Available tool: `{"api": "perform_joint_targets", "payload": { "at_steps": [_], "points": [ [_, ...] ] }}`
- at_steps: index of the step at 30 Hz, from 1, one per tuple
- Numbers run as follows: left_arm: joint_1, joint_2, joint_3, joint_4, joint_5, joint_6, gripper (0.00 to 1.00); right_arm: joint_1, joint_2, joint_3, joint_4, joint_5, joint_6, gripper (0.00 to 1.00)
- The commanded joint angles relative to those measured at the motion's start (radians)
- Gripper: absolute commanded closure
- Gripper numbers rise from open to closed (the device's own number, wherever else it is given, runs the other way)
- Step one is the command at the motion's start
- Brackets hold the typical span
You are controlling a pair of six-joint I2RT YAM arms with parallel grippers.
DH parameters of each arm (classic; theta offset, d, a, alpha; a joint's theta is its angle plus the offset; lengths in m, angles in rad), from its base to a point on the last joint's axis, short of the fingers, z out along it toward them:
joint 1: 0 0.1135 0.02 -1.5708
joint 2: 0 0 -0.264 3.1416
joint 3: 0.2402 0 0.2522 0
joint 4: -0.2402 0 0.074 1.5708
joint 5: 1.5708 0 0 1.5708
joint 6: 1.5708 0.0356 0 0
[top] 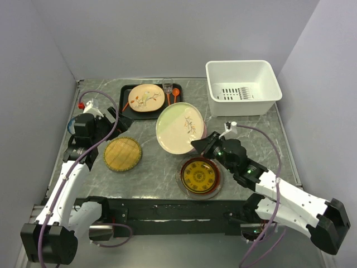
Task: Place the plates into the plastic bin on the countertop
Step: Place the plate in the plastic bin.
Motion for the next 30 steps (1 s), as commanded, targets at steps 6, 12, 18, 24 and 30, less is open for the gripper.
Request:
{"api": "perform_joint_targets", "payload": {
  "at_steps": [6, 12, 18, 24, 30],
  "points": [
    [-0.002, 0.012, -0.04, 0.108, 0.05, -0.024, 0.01, -0.113, -0.142, 0.135, -0.054, 0.066, -0.11, 1.0],
    [-0.002, 0.017, -0.054, 0.145, 0.044, -0.03, 0.01, -0.211, -0.099, 0.212, -0.074, -0.018, -0.168, 1.0],
    [-0.004, 0.046, -0.051, 0.148, 0.038, -0.017, 0.01, -0.279, 0.019, 0.306, -0.06, -0.127, -0.228, 1.0],
    [-0.004, 0.037, -0.068, 0.125, -0.031, 0.042, 0.01, -0.33, 0.087, 0.324, -0.013, -0.202, -0.273, 1.0],
    [-0.004, 0.043, -0.069, 0.107, -0.04, 0.059, 0.01, -0.397, 0.107, 0.334, -0.002, -0.302, -0.256, 1.0]
  ]
}}
